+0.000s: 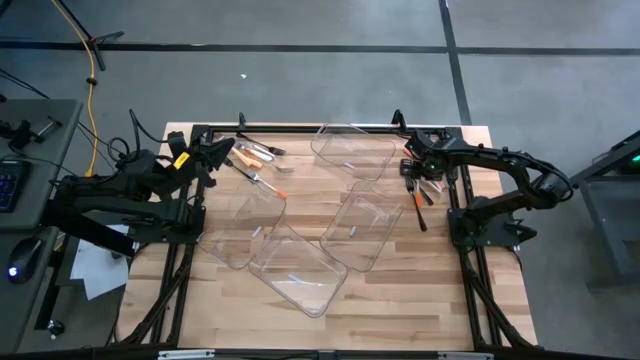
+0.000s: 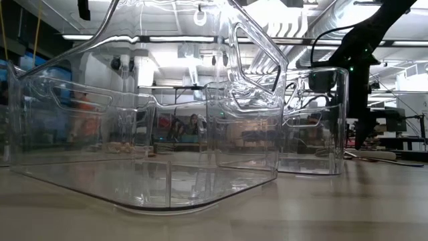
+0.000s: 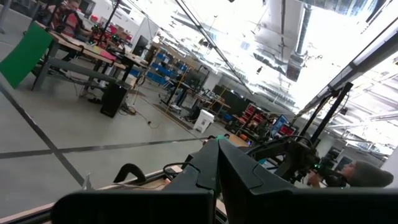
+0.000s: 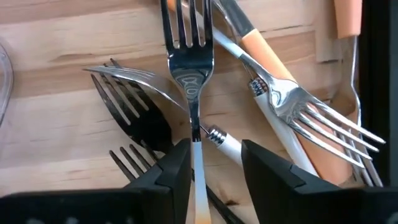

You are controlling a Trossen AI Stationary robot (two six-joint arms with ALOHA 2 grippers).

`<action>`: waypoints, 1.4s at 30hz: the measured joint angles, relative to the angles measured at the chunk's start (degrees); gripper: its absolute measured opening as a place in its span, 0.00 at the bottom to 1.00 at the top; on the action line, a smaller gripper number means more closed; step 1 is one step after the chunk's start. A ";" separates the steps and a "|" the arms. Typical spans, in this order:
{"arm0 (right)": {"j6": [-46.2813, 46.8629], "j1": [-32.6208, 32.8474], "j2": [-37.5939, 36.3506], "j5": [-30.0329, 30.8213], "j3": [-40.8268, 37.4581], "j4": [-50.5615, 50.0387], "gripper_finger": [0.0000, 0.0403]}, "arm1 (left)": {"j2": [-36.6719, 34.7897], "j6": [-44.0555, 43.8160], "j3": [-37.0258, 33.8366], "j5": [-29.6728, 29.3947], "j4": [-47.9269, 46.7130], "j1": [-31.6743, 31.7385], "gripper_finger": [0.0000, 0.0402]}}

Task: Sort silverware by color (type)
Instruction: Put the orange fork into the middle left transparent bin

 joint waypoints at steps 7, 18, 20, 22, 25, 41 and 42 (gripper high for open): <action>3.32 0.25 0.00 0.05 0.00 0.05 0.31 | 0.00 0.02 0.00 0.01 0.00 0.00 0.01; 7.70 0.59 -0.37 0.26 -3.68 4.09 0.31 | 0.00 0.04 0.00 0.02 -0.01 0.00 0.01; 7.27 0.50 -0.62 0.17 -3.78 3.89 0.31 | 0.00 0.03 -0.02 0.00 -0.02 0.00 0.01; 7.14 0.50 -0.70 -0.17 -3.54 3.81 0.31 | 0.00 0.04 0.00 0.00 0.00 0.00 0.01; 5.74 0.52 -0.56 -0.39 -2.13 3.23 0.31 | 0.00 0.04 -0.01 0.00 0.00 0.00 0.01; 3.05 2.59 -0.50 0.66 2.04 -3.19 0.31 | 0.00 -0.28 -0.02 0.02 -0.02 0.00 0.01; 3.39 2.87 -0.50 0.64 1.45 -3.03 0.31 | 0.00 -0.28 -0.02 0.02 -0.02 0.00 0.01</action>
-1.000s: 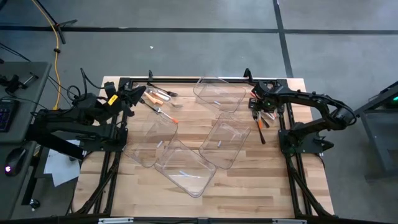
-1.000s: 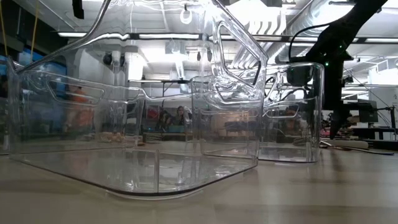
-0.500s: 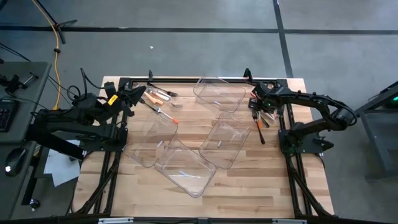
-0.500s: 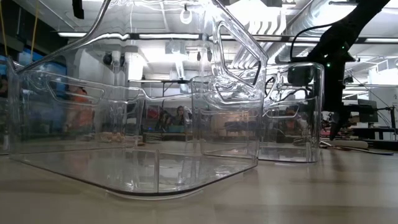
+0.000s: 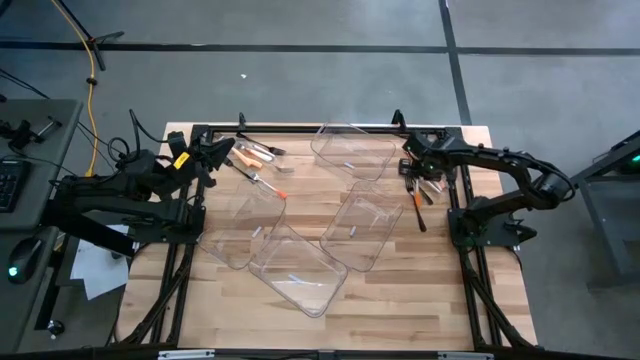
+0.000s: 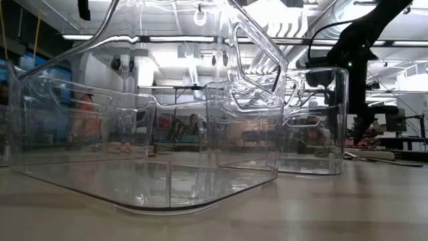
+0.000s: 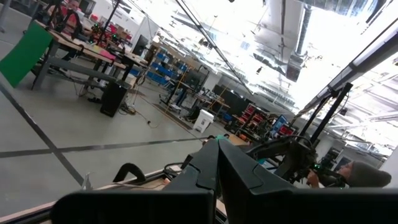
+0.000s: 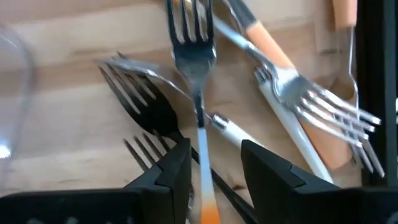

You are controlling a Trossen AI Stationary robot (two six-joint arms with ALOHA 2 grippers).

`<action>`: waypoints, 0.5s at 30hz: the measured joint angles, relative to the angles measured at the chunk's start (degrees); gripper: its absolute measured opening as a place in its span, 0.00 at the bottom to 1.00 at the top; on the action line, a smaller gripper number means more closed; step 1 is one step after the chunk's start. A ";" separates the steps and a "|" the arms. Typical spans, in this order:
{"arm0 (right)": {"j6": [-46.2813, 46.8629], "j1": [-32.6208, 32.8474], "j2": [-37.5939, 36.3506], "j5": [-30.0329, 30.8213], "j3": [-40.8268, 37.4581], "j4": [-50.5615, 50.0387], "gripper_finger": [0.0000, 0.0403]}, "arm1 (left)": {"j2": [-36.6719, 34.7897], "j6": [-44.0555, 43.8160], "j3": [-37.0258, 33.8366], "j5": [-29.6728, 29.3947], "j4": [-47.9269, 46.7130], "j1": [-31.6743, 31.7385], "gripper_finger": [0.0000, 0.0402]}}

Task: Sort silverware by color (type)
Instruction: Put the orange fork into the middle left transparent bin

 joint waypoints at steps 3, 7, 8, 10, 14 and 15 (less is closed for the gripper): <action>1.91 0.74 0.00 -0.08 -1.55 1.64 0.31 | 0.00 -0.03 0.01 -0.02 -0.01 0.00 0.01; 3.93 0.98 -0.01 -0.22 -3.42 4.26 0.31 | 0.00 -0.07 0.00 -0.13 0.00 0.00 0.01; 4.26 0.97 0.00 -0.23 -3.75 4.76 0.31 | 0.00 -0.07 0.01 -0.15 0.00 0.00 0.01; 5.05 0.95 0.00 -0.22 -4.24 5.19 0.31 | 0.00 -0.09 0.00 -0.15 0.00 0.00 0.01; 6.44 0.95 0.00 -0.14 -5.01 6.60 0.31 | 0.00 -0.11 0.00 -0.17 0.00 0.00 0.01; 6.86 0.95 0.00 0.14 -5.21 6.86 0.31 | 0.00 -0.11 0.00 -0.17 0.00 0.00 0.01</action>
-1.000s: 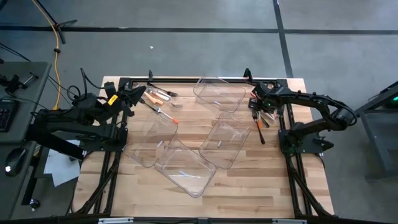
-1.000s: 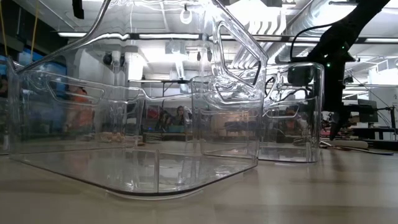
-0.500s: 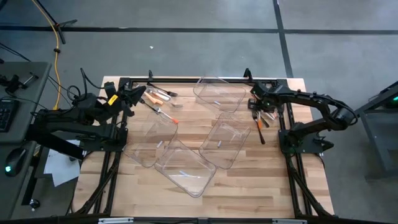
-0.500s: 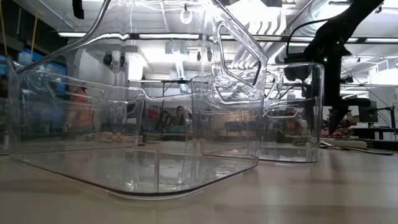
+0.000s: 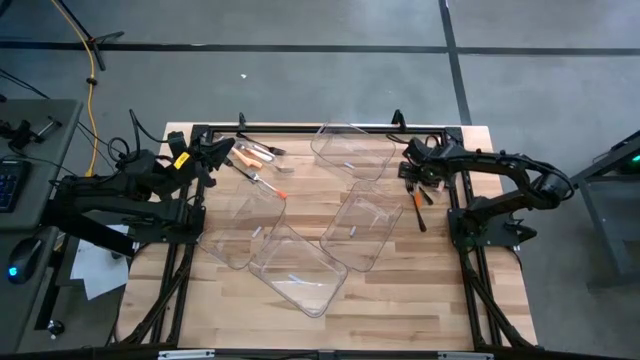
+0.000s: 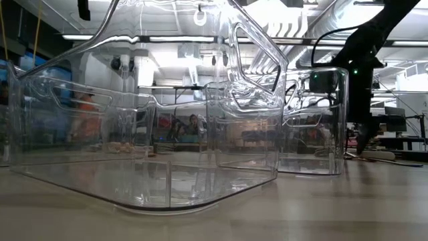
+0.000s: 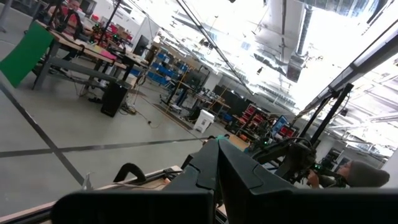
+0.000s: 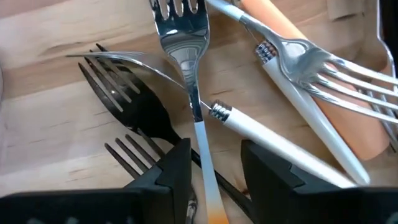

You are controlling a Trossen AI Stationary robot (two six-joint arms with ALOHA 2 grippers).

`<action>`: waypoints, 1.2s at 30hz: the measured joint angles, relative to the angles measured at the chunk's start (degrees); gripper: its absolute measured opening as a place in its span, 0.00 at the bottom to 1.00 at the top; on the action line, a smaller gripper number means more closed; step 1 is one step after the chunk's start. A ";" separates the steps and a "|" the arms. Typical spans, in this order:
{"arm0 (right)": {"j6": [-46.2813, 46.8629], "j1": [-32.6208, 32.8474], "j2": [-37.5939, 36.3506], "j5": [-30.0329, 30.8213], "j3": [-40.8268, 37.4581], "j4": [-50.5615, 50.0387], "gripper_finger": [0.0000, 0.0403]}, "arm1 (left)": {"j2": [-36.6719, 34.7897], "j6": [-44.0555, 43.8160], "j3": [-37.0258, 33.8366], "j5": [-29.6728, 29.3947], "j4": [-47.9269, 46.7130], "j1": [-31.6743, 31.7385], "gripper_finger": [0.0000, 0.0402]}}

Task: Sort silverware by color (type)
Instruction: Put the orange fork into the middle left transparent bin

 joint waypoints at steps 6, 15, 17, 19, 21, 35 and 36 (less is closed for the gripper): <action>1.15 0.00 -0.04 1.41 -0.37 0.19 0.30 | 0.00 0.00 0.01 -0.01 0.00 0.00 0.01; 2.03 0.00 -0.04 1.83 -0.37 0.36 0.12 | 0.00 0.00 0.00 -0.02 0.00 0.00 0.01; 1.92 0.02 -0.04 1.83 -0.37 0.38 0.06 | 0.00 0.00 0.00 -0.02 0.00 0.00 0.01; 1.65 0.24 -0.04 1.84 -0.37 0.55 0.02 | 0.00 0.00 0.00 -0.02 0.00 0.00 0.01; 1.63 0.80 -0.04 2.03 -0.37 0.59 0.02 | 0.00 0.00 0.00 0.04 0.00 0.00 0.01; -0.52 4.40 -0.13 2.23 1.58 -1.27 0.01 | 0.00 -0.02 0.00 0.13 0.00 0.00 0.01; -1.10 4.54 -0.42 2.30 1.82 -1.64 0.01 | 0.01 -0.02 0.00 0.13 0.00 0.00 0.01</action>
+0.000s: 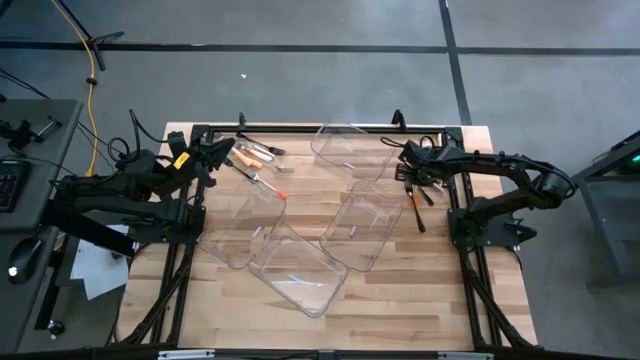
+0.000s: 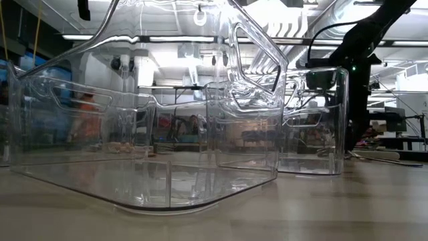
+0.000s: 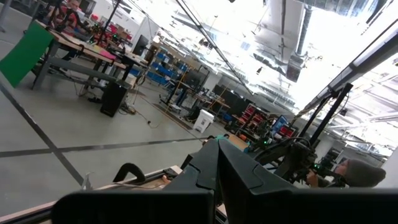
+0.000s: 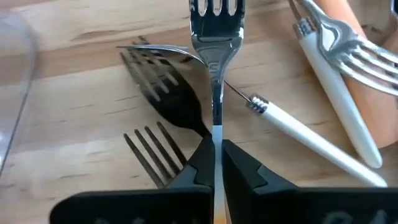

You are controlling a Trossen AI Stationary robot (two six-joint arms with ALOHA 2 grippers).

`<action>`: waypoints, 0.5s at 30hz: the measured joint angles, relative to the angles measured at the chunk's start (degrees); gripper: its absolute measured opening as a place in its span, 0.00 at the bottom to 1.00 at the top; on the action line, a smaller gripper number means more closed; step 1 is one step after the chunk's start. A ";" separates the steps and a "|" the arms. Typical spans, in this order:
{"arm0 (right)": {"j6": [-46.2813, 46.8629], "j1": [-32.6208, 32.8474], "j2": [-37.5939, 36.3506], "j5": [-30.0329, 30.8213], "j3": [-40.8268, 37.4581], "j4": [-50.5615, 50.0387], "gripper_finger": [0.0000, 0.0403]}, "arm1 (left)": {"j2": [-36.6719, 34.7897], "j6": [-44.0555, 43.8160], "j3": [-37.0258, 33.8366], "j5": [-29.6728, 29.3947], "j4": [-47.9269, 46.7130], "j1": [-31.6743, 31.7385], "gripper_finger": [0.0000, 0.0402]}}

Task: Sort silverware by color (type)
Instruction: Put the orange fork into the middle left transparent bin

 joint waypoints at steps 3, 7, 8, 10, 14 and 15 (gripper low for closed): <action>-1.29 0.16 -1.71 0.64 0.79 -1.40 0.01 | 0.01 -0.02 0.00 0.05 0.00 0.00 0.01; -3.51 0.06 -5.20 1.62 1.22 -4.73 0.00 | 0.00 -0.02 0.00 0.11 0.00 0.00 0.01; -3.94 -0.02 -6.28 1.65 1.25 -5.22 0.00 | 0.01 -0.01 0.00 0.11 0.00 0.00 0.01; -4.47 -0.10 -8.01 1.65 1.28 -6.08 0.00 | -0.01 0.00 0.00 0.10 0.00 0.00 0.01; -4.50 -0.10 -11.24 2.49 1.28 -6.73 0.00 | -0.01 -0.02 0.00 0.09 0.00 0.00 0.01; -4.60 -0.10 -12.20 3.03 1.28 -6.71 0.00 | 0.00 0.00 0.00 0.09 0.00 0.00 0.01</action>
